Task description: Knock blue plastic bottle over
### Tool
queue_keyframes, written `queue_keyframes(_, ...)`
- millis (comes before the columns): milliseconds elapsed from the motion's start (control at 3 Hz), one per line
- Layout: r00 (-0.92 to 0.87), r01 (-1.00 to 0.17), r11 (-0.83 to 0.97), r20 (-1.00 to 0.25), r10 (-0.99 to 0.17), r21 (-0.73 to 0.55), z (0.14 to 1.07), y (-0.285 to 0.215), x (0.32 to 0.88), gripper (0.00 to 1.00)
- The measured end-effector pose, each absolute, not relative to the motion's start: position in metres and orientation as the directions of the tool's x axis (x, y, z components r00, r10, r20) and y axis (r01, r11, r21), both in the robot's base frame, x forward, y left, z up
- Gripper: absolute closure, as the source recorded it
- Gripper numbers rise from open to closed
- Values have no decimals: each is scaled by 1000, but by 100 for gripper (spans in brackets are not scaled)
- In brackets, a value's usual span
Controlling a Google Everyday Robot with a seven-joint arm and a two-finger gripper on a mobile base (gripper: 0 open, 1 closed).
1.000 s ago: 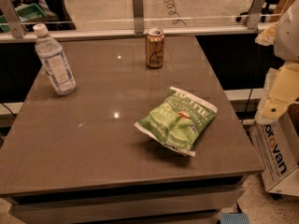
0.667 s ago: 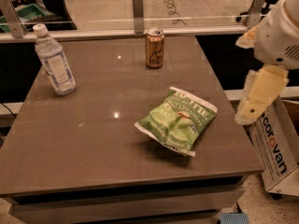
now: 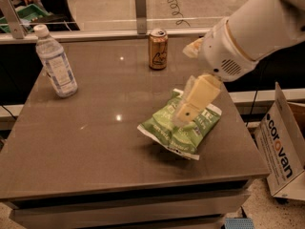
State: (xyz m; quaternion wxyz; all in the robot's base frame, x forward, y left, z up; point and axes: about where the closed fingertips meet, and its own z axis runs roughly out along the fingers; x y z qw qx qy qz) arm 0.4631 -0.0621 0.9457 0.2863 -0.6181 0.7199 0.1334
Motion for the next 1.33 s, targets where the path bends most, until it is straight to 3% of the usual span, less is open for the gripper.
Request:
queue_keyframes(667,-116,-978,210,-807,-579,-11,938,39,462,0)
queue_keyframes(1333,-84,-981,192,-834,-545,-26,930,60,468,0)
